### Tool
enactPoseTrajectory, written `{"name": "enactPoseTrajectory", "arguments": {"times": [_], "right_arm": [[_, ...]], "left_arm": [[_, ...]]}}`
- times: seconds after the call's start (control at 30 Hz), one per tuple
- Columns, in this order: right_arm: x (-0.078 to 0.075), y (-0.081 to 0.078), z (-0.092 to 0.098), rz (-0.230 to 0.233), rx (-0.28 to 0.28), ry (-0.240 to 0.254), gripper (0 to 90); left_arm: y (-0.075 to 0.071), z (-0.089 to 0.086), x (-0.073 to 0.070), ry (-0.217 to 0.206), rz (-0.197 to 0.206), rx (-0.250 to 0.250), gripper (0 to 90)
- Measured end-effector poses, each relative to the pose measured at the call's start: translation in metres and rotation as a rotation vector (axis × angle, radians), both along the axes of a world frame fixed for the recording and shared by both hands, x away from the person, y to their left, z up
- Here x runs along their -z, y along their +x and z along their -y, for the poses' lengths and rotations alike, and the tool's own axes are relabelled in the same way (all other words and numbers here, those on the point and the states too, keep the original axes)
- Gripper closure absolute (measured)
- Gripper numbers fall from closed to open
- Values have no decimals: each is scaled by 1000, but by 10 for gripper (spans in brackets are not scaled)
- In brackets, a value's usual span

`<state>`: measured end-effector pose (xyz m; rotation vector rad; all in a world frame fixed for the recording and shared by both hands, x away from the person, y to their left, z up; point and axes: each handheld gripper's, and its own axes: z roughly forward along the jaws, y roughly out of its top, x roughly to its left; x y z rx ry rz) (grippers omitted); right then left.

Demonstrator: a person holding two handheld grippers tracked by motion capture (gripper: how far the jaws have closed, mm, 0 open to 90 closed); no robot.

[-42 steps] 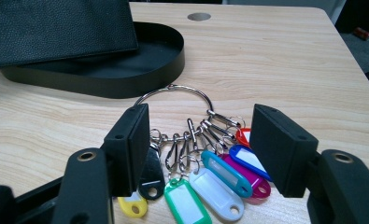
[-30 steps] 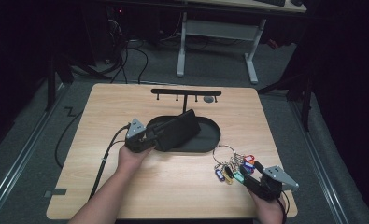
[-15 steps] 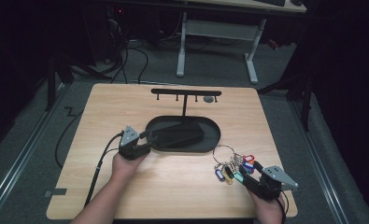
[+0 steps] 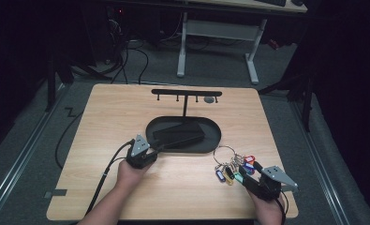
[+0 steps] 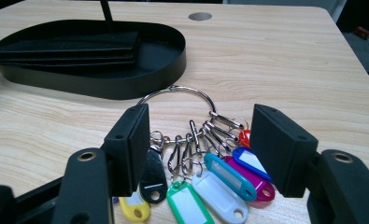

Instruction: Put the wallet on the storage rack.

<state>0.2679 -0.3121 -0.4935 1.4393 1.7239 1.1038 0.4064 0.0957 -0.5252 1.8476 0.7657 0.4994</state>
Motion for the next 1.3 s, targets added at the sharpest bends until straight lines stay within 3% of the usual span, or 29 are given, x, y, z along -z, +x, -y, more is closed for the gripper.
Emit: {"name": "enactPoseTrajectory", "arguments": {"times": [0.1, 0.23, 0.43, 0.6, 0.77, 1.1, 1.3], "right_arm": [[0, 0, 1, 2, -1, 1, 386], [1, 0, 2, -1, 1, 2, 386], [2, 2, 1, -9, -3, -2, 386], [1, 0, 0, -5, -7, -5, 393], [1, 0, -1, -10, -13, -11, 407], [2, 1, -4, -37, -34, -11, 484], [2, 2, -7, -56, -57, -20, 534]], "left_arm": [[8, -2, -2, -3, -11, -38, 747], [16, -3, -6, 2, -21, -56, 749], [13, -4, -6, 10, -34, -37, 750], [2, -16, -8, -3, -53, -37, 741], [-13, -41, -10, 4, -79, -64, 730], [-41, -92, -11, 82, -129, -99, 679], [-63, -115, -7, 77, -152, -120, 583]]}}
